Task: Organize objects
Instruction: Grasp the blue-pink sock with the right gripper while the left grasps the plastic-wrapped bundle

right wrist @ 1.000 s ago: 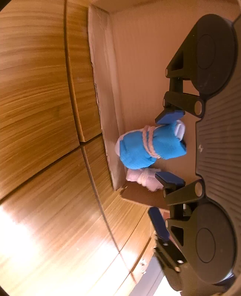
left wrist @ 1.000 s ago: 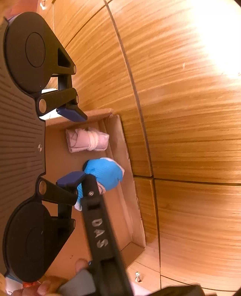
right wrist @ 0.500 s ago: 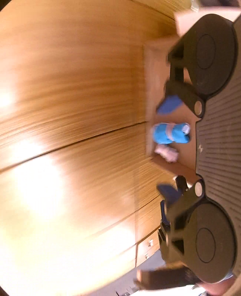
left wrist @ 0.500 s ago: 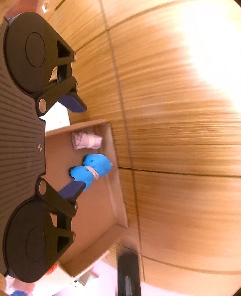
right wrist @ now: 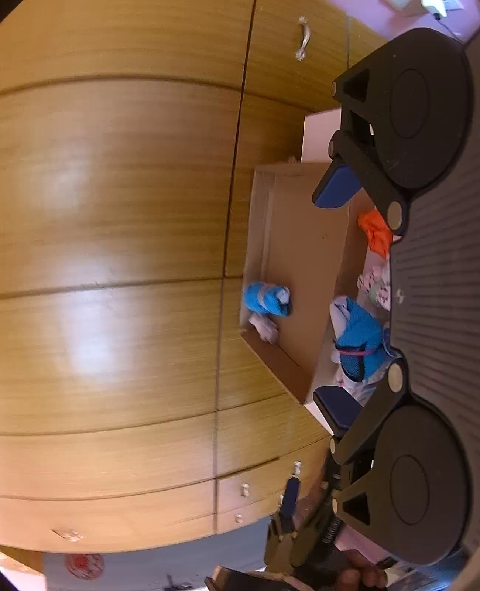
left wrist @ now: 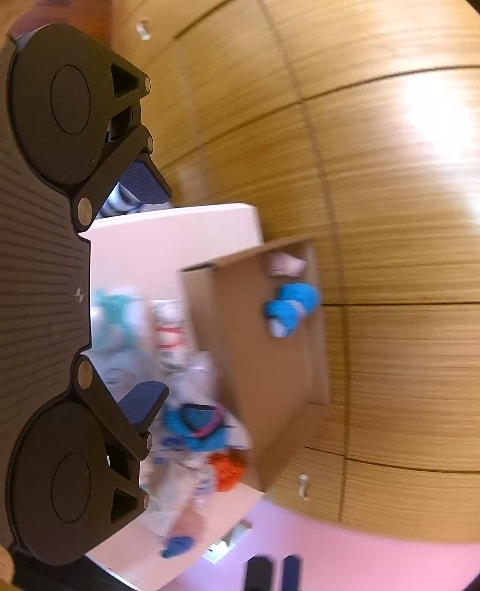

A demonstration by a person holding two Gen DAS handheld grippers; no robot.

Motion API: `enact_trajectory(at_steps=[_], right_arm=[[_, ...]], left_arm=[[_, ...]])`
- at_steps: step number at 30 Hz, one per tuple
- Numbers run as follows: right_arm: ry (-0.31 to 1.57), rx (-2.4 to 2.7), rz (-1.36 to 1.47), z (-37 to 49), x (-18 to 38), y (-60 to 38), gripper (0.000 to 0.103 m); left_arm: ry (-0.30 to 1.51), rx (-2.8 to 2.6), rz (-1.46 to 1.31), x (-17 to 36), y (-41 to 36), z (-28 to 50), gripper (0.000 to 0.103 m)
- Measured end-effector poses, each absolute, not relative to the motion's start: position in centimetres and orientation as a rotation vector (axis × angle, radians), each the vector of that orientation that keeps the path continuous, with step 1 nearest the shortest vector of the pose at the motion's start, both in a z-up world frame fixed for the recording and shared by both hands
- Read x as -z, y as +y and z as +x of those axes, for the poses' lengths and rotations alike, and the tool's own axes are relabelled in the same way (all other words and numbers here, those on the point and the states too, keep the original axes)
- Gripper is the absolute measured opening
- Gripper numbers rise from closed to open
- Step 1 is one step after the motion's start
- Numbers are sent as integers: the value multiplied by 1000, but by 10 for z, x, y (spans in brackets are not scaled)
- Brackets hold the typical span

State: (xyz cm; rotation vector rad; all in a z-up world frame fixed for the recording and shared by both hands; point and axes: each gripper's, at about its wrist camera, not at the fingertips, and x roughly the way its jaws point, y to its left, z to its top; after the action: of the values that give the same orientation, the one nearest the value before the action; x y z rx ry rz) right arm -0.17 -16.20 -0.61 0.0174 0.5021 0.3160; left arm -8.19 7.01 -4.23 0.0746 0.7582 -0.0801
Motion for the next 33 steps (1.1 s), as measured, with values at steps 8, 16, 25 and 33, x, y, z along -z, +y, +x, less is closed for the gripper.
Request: enact_trajectory(at_steps=[8, 16, 25, 33], right_arm=[[645, -373, 4, 34, 41, -130, 102], [740, -353, -4, 50, 58, -120, 102], [803, -399, 26, 52, 72, -121, 82], [770, -425, 67, 34, 62, -130, 67]], left_arm=[[817, 90, 70, 69, 81, -97, 102], [843, 129, 61, 89, 85, -89, 102], [852, 176, 82, 102, 78, -77, 95], [869, 225, 59, 108, 74, -77, 60]])
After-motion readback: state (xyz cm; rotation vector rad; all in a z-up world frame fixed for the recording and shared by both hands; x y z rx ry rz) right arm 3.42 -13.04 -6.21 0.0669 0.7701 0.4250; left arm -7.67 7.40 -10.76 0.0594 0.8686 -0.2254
